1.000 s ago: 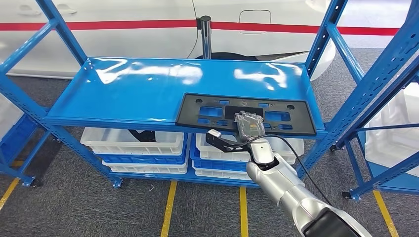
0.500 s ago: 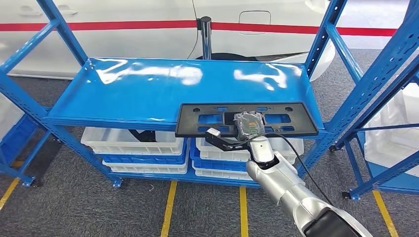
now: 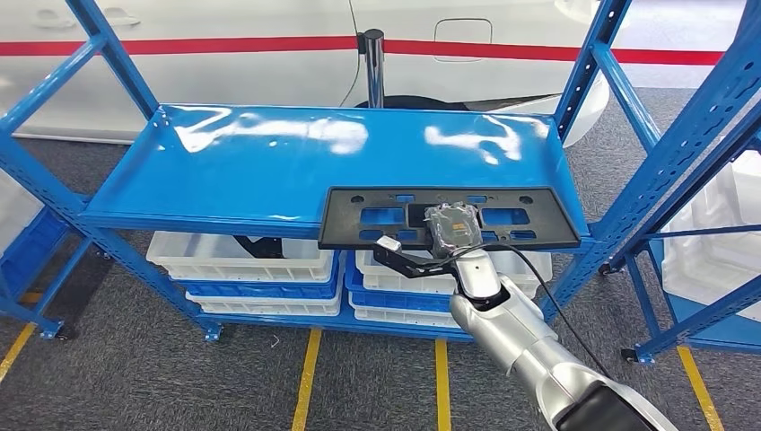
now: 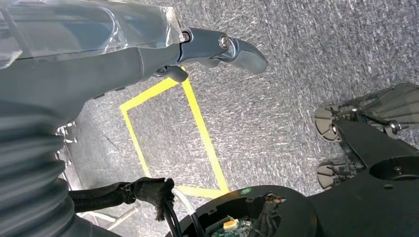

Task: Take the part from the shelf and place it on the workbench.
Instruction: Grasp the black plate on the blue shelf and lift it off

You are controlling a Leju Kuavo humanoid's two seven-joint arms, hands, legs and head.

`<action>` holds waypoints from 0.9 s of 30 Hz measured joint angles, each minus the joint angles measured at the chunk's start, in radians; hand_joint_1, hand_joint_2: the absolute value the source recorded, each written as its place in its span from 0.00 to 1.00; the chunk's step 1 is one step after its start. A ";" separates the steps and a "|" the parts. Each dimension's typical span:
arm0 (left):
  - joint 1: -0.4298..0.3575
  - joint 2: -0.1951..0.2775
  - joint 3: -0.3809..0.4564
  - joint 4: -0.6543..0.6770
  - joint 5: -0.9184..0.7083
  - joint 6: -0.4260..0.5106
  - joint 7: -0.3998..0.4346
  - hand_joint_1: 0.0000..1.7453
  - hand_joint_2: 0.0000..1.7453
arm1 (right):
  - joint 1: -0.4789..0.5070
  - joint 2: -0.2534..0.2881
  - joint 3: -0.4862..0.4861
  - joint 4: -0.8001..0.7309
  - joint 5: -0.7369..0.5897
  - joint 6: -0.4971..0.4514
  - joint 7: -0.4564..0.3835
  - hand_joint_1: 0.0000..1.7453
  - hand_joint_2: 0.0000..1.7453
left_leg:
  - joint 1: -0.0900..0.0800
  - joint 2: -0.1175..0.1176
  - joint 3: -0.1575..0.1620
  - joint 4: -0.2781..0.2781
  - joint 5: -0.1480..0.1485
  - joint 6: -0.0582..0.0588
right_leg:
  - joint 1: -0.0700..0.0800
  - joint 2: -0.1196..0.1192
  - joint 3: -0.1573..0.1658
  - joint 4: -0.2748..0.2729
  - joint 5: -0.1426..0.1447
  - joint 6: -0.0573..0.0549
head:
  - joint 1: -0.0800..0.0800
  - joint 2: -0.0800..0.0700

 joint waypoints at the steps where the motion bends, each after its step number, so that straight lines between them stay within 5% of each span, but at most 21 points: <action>1: 0.000 0.000 0.000 0.000 -0.001 -0.001 0.000 0.00 1.00 | 0.001 -0.002 0.000 -0.003 0.004 -0.004 -0.004 1.00 1.00 | 0.000 0.000 0.000 0.000 0.000 0.000 | 0.000 0.000 0.000 0.000 0.000 0.000 | 0.000 0.000; 9: 0.000 0.000 0.000 0.000 -0.019 -0.010 -0.010 0.00 1.00 | 0.047 -0.054 -0.003 -0.089 0.139 -0.178 -0.053 1.00 1.00 | 0.000 0.000 -0.003 0.001 0.000 0.000 | 0.000 0.000 -0.002 0.000 0.001 0.000 | 0.000 0.000; 20: 0.000 0.000 0.000 0.000 -0.038 -0.049 -0.037 0.00 1.00 | 0.101 -0.102 -0.018 -0.235 0.300 -0.240 -0.085 1.00 1.00 | 0.000 0.000 -0.004 0.000 0.000 0.000 | 0.000 0.000 -0.004 0.000 0.000 -0.001 | 0.000 0.000; 27: 0.000 0.002 0.000 0.000 -0.040 -0.050 -0.037 0.00 1.00 | 0.115 -0.119 -0.016 -0.282 0.351 -0.247 -0.079 1.00 1.00 | -0.006 0.001 -0.006 0.005 -0.006 0.017 | -0.004 0.000 -0.002 -0.002 0.000 0.010 | 0.000 0.000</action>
